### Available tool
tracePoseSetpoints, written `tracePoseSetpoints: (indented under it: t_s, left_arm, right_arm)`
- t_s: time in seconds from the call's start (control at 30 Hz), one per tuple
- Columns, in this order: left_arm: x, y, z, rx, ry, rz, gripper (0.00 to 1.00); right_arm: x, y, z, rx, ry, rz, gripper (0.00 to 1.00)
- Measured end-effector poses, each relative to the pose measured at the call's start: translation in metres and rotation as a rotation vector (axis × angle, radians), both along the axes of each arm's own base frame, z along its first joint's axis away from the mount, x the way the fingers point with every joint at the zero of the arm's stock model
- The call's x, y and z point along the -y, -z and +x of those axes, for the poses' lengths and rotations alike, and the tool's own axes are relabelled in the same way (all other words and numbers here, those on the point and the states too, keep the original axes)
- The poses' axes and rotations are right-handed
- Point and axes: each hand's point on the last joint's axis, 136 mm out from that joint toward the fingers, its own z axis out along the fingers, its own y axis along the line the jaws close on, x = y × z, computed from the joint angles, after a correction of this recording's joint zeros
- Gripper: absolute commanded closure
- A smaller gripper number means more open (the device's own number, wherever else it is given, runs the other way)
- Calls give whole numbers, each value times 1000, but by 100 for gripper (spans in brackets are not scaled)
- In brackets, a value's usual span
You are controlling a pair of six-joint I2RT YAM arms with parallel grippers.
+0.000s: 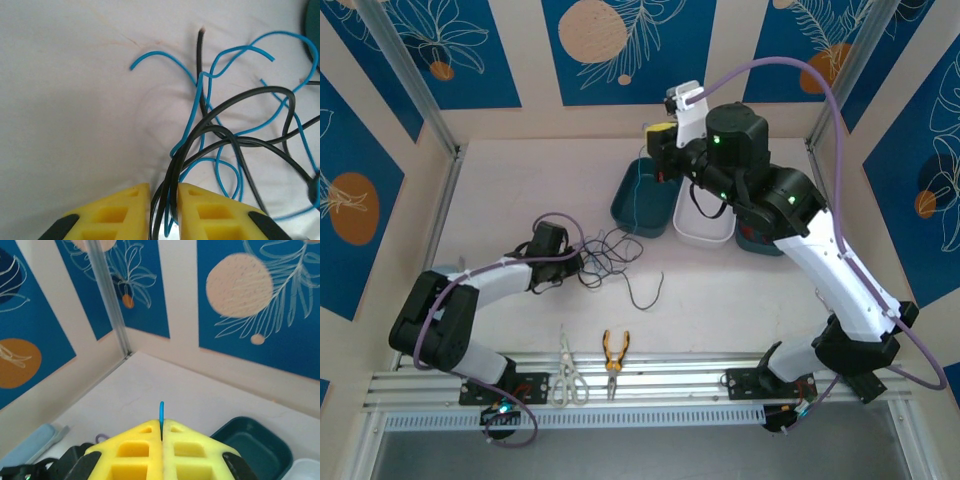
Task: Untangle the cables
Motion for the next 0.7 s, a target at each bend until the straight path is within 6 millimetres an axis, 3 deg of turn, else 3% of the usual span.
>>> tracePoseSetpoints:
  t_s: [0.2,0.53,0.7]
  left_arm:
    - [0,-6,1,21,3,-6,75]
    - [1,-8,4,35,2,-10,75]
    - [1,-4,3,30,1,-8,75]
  right_arm:
    - [31,-43,7,81,105,31,100]
    - [62,-72,25,146,214,26,100]
    - [68,-95,18,178,191,70,100]
